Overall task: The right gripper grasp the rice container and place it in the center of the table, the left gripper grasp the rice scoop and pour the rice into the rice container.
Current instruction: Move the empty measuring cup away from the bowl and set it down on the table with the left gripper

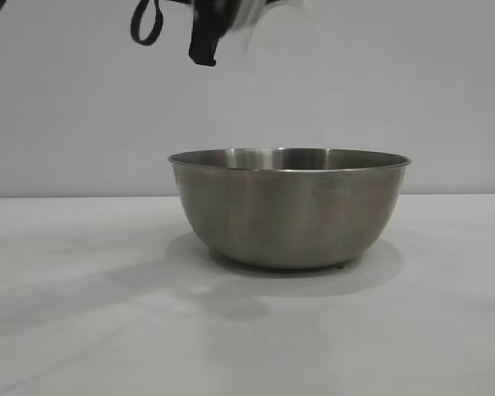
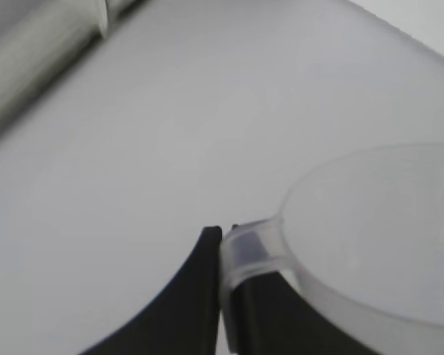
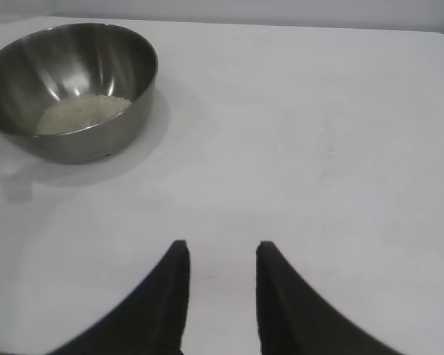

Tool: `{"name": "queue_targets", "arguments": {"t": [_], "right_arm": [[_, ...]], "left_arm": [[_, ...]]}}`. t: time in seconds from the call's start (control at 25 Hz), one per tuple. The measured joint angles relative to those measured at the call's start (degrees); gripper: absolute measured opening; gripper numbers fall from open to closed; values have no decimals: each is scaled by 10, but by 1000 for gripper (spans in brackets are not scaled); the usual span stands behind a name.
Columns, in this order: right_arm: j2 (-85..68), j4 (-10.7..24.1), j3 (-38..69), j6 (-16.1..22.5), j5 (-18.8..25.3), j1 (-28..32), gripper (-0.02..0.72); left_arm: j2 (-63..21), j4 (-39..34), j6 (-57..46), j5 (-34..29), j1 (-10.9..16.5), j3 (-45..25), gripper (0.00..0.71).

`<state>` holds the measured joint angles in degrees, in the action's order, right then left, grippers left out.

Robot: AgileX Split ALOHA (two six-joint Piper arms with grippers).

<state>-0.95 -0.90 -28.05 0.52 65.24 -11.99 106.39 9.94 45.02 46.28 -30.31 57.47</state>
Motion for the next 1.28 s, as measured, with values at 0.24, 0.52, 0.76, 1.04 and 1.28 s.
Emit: {"name": "queue_targets", "arguments": {"t": [0.24, 0.52, 0.76, 1.04, 1.28], "right_arm": [[0, 0, 0, 0, 0, 0, 216], [0, 0, 0, 0, 0, 0, 216], [0, 0, 0, 0, 0, 0, 216], [0, 0, 0, 0, 0, 0, 216], [0, 0, 0, 0, 0, 0, 216]], "left_arm": [[0, 40, -246, -14, 57, -56, 0], [0, -28, -341, 60, 138, -182, 0], [43, -44, -344, 170, 158, -238, 0], [113, -46, -362, 184, 158, -265, 0], [124, -45, -366, 187, 158, -265, 0]]}}
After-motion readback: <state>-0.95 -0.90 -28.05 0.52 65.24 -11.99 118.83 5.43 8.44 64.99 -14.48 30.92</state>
